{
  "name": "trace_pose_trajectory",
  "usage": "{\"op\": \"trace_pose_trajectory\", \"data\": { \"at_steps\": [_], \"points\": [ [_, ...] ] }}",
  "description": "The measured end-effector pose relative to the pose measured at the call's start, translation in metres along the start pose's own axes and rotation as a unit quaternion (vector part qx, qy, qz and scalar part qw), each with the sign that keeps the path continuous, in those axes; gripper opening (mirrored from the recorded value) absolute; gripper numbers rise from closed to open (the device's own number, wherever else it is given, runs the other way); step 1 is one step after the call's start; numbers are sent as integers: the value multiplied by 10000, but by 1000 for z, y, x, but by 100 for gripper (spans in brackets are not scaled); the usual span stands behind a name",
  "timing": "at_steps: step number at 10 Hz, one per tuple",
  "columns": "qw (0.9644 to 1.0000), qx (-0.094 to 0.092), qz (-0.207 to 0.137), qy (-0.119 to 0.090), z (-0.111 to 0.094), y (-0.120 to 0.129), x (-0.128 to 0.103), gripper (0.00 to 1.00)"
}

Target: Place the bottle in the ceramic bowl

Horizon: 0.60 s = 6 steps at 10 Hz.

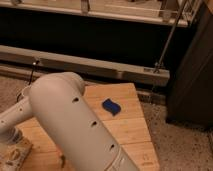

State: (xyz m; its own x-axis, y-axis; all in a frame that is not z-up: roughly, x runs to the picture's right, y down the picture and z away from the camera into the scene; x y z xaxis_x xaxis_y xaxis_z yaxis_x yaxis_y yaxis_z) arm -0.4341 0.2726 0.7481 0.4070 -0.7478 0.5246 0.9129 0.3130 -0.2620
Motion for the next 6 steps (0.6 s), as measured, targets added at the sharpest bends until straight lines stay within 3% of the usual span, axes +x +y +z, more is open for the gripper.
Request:
{"op": "trace_pose_trajectory", "data": {
  "at_steps": [4, 6],
  "points": [
    [9999, -98, 53, -25, 2, 3, 8, 33],
    [9996, -55, 285, -74, -7, 5, 26, 33]
  ]
}}
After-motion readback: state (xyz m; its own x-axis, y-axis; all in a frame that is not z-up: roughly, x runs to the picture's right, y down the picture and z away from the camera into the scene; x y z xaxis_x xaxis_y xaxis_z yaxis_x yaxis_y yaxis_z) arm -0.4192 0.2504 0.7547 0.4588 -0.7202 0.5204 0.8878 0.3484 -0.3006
